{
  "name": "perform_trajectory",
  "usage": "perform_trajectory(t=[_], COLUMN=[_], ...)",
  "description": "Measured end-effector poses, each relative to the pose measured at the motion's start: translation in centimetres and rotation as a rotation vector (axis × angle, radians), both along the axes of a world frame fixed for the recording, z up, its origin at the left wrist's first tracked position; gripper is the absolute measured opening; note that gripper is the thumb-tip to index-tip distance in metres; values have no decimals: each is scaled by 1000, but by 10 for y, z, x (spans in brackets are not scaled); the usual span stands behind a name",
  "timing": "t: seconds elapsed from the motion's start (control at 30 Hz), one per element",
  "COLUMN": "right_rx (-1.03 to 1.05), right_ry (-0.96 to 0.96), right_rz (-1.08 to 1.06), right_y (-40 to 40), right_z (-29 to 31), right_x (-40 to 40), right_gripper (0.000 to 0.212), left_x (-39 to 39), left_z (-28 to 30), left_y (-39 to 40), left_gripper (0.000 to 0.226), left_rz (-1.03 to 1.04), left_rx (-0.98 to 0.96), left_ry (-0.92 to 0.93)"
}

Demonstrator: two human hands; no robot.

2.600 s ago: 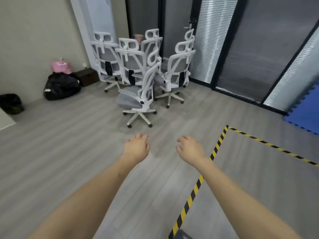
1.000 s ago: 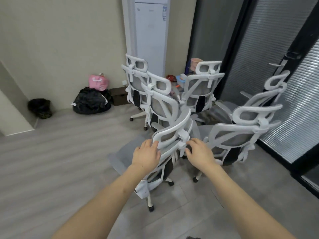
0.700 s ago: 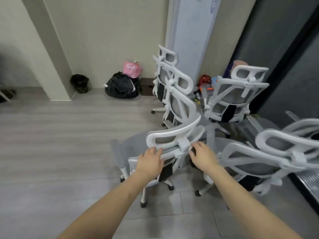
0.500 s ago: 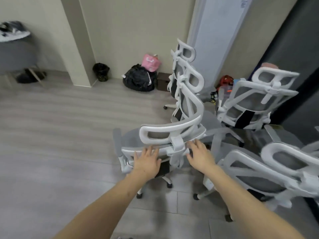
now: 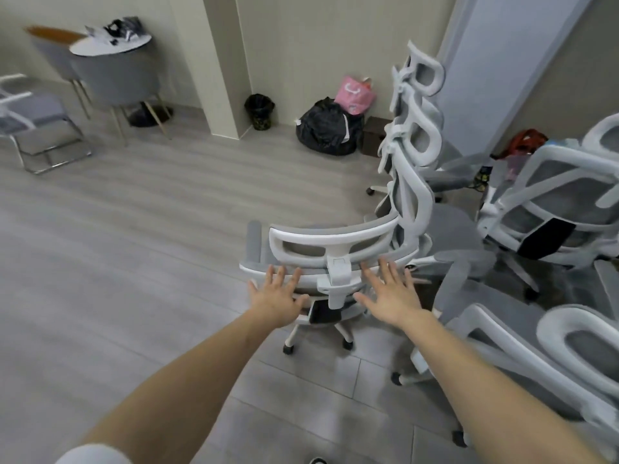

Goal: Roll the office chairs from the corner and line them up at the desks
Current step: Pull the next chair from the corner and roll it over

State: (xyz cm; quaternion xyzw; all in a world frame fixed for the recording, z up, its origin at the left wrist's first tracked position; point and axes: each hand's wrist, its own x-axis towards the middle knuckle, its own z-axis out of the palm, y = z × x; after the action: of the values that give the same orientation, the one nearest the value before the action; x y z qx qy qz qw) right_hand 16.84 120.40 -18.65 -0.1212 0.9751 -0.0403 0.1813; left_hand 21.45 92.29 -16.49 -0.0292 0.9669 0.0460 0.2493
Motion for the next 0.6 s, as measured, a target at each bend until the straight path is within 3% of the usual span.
perform_trajectory(t=[0.6], right_rx=[26], right_ry=[-25], right_rz=[86], right_y=[-41], right_z=[-4], right_x=[81], right_gripper=[87], left_x=[95], left_z=[10], left_y=[-52], left_gripper=[75], left_rz=[32], left_rx=[32], left_ry=[-3])
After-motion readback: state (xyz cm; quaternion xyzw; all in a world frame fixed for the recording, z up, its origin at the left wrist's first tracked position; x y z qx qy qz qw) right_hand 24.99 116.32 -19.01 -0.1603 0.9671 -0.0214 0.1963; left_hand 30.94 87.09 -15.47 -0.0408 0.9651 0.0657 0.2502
